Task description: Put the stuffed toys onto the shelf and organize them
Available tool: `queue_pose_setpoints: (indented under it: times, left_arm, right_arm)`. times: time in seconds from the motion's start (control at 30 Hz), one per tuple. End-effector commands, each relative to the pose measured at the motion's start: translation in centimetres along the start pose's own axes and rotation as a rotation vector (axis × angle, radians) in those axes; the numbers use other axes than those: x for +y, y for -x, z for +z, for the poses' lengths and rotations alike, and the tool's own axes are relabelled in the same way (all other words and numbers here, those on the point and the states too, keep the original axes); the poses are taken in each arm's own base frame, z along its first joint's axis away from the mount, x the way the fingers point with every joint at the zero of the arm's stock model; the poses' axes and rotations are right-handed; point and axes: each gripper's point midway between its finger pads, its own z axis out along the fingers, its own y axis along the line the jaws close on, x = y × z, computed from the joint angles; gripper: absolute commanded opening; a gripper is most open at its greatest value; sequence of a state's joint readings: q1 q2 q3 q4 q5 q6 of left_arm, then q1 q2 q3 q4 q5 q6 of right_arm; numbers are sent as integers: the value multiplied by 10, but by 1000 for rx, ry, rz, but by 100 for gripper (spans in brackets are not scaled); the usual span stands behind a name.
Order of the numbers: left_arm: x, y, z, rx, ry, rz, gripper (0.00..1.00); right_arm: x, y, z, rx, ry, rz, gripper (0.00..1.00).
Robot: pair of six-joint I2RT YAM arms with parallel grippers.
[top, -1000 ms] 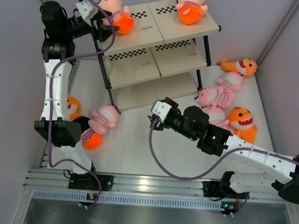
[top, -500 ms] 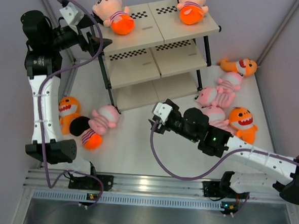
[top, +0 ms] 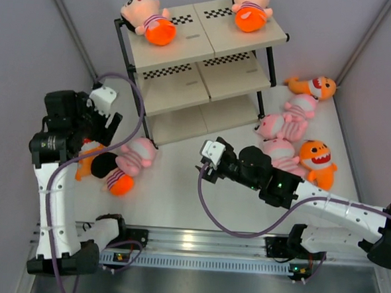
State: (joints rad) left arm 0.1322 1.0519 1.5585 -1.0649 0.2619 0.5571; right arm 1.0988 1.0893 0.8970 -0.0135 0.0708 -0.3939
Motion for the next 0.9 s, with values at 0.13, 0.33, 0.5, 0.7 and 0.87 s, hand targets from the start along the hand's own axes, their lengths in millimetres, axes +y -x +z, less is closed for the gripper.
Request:
queue_pose_setpoints:
  times: [0.13,0.33,0.5,0.7,0.87]
  left_arm:
    - [-20,-151,43,488,-14,-22,78]
    - [17,-189,82,501,58,-144,72]
    - [23,-213,105,462,-55,-245,72]
    - [8,-226,122,473,-151,-276,67]
    - [-6,-255,129,573,-202,-334,48]
  right_arm:
    - [16,14,2,-65,87,89,67]
    - [25,8,-2,-36,119,112,66]
    - [30,4,-5,-39,137,114,66]
    - [31,2,-3,-33,139,106,66]
    - [30,-1,0,-13,135,99,65]
